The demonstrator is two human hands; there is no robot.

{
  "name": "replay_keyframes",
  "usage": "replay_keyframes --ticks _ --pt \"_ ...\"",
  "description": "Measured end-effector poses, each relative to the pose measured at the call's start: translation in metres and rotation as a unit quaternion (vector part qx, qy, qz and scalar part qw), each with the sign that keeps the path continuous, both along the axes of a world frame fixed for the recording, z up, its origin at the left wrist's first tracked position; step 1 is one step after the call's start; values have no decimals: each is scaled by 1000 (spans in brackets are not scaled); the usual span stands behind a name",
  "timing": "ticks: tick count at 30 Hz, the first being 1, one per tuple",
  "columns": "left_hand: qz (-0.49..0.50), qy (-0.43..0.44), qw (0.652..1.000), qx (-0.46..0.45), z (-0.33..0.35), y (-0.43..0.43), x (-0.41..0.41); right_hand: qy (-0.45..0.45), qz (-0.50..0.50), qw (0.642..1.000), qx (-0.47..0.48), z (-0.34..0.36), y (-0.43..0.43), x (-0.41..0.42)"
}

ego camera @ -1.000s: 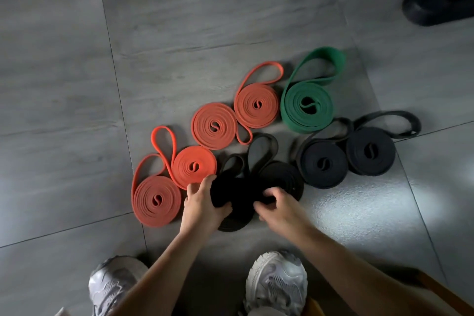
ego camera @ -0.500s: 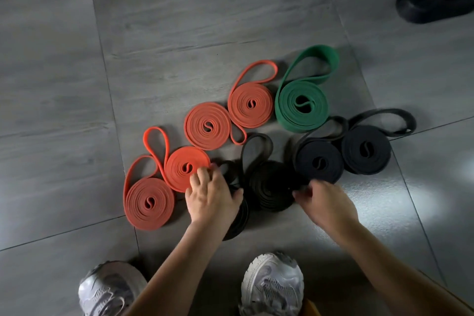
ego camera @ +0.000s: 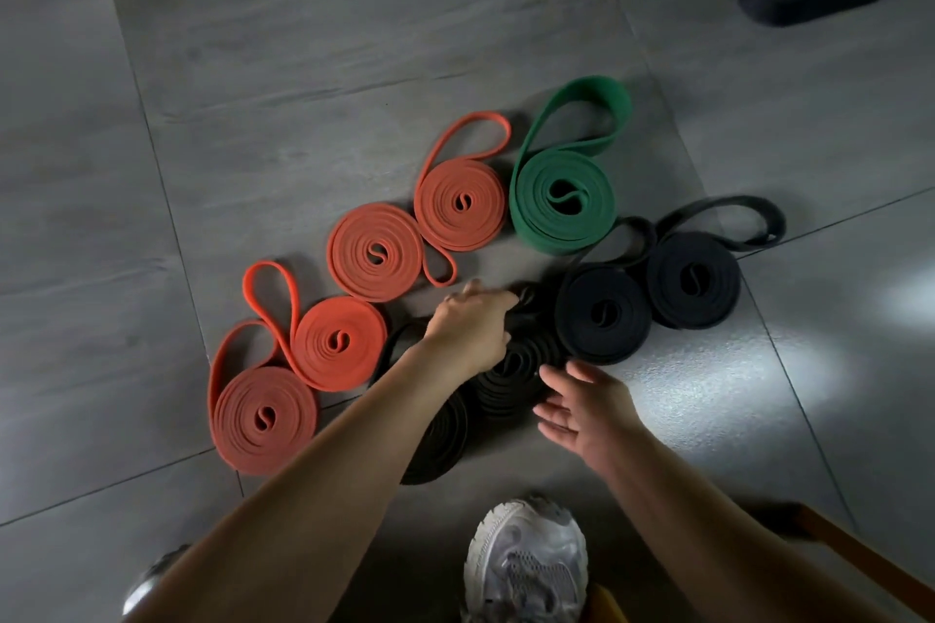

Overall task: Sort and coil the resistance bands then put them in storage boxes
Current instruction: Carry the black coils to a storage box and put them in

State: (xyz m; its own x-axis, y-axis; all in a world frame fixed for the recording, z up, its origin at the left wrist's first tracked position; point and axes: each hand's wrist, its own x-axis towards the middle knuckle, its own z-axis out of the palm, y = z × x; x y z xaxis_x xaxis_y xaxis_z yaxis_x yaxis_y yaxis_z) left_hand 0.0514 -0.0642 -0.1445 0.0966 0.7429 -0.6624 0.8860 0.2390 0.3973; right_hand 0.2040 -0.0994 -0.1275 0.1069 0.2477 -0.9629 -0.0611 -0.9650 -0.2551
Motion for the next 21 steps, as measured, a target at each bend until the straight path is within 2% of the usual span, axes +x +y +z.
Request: replay_keyframes --ticks 3,5,9,12,18,21 --pt "35 -42 999 1 9 6 -10 -22 -14 999 22 6 4 -3" --pt "54 -64 996 20 23 9 -17 -31 12 998 52 13 8 -2" --pt "115 -69 987 84 59 -10 -43 -19 118 983 142 36 9 -10" --pt "153 -57 980 111 73 -45 -65 -9 210 962 172 42 -7 -27" --pt "251 -28 966 54 42 -108 -78 -23 379 906 188 18 -41 -50" --pt "285 -22 957 51 27 -112 -77 -23 412 892 183 3 -40 -51"
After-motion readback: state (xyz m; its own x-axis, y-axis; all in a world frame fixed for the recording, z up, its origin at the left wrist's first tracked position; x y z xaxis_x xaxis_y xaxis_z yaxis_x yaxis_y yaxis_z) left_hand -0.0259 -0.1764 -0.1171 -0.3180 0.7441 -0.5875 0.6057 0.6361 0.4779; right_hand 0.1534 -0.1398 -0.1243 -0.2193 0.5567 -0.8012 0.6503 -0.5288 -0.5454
